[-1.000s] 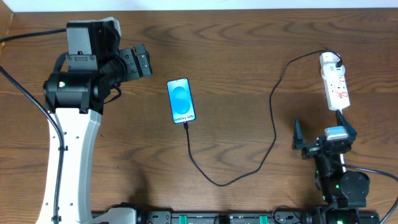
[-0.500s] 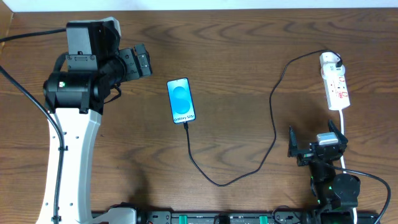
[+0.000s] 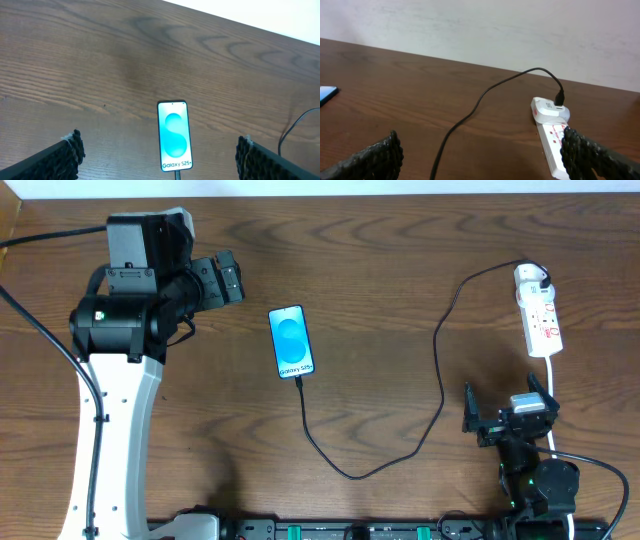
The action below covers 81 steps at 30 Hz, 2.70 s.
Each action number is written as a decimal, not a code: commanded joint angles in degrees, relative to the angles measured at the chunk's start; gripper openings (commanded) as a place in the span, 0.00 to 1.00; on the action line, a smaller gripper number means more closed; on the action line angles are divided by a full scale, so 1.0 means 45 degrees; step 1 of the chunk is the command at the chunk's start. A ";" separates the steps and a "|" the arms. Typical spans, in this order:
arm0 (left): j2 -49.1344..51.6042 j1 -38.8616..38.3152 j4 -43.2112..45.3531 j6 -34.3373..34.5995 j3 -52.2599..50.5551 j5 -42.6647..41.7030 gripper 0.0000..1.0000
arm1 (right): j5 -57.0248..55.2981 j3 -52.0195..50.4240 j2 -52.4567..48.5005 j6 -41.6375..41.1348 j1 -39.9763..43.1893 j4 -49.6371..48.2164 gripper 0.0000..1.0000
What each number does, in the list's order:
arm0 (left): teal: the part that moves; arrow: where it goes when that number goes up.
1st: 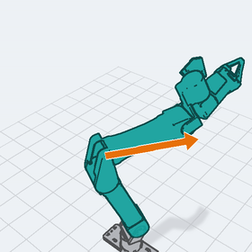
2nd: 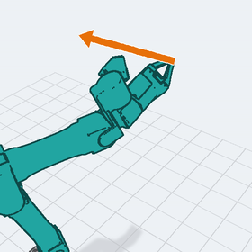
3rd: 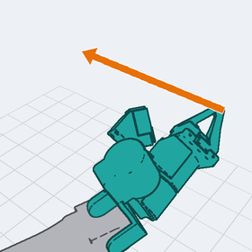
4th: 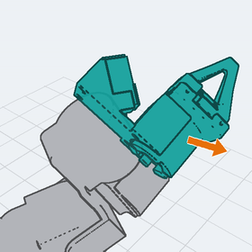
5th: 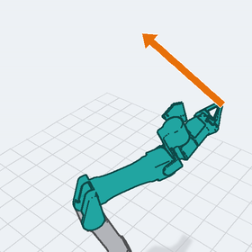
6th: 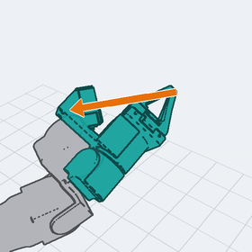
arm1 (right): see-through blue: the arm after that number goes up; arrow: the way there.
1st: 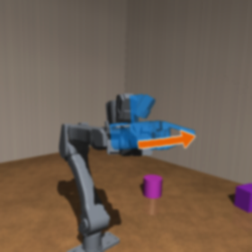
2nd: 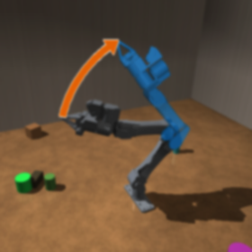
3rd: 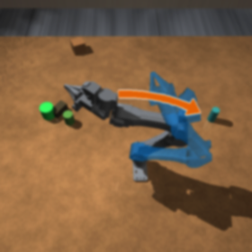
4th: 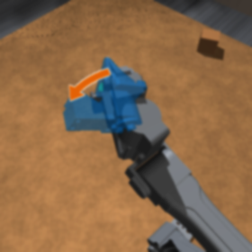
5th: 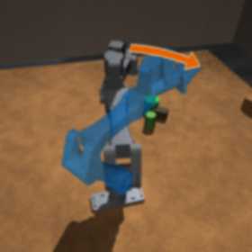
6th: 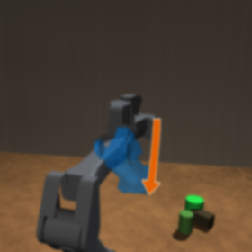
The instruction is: Plug charger to phone and switch on socket
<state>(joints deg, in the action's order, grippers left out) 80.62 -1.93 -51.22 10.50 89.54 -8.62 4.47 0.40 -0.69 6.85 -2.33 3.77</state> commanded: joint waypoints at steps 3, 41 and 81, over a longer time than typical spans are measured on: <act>-0.0029 0.0053 -0.0039 -0.0039 0.0083 0.0121 0.98 | 0.0000 -0.0019 0.0068 -0.0180 0.0000 0.0053 0.99; -0.9311 0.0053 0.8845 -0.0758 -1.1691 0.0835 0.98 | 0.0000 -0.0019 0.0068 -0.0180 0.0000 0.0053 0.99; -1.7864 0.0053 1.0496 -0.1282 -1.9846 0.1409 0.98 | 0.0000 -0.0019 0.0068 -0.0180 -0.0005 0.0053 0.99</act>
<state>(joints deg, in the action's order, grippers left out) 0.62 -1.93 -1.21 5.72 0.69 -3.03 4.45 0.40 -0.69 6.61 -2.33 3.79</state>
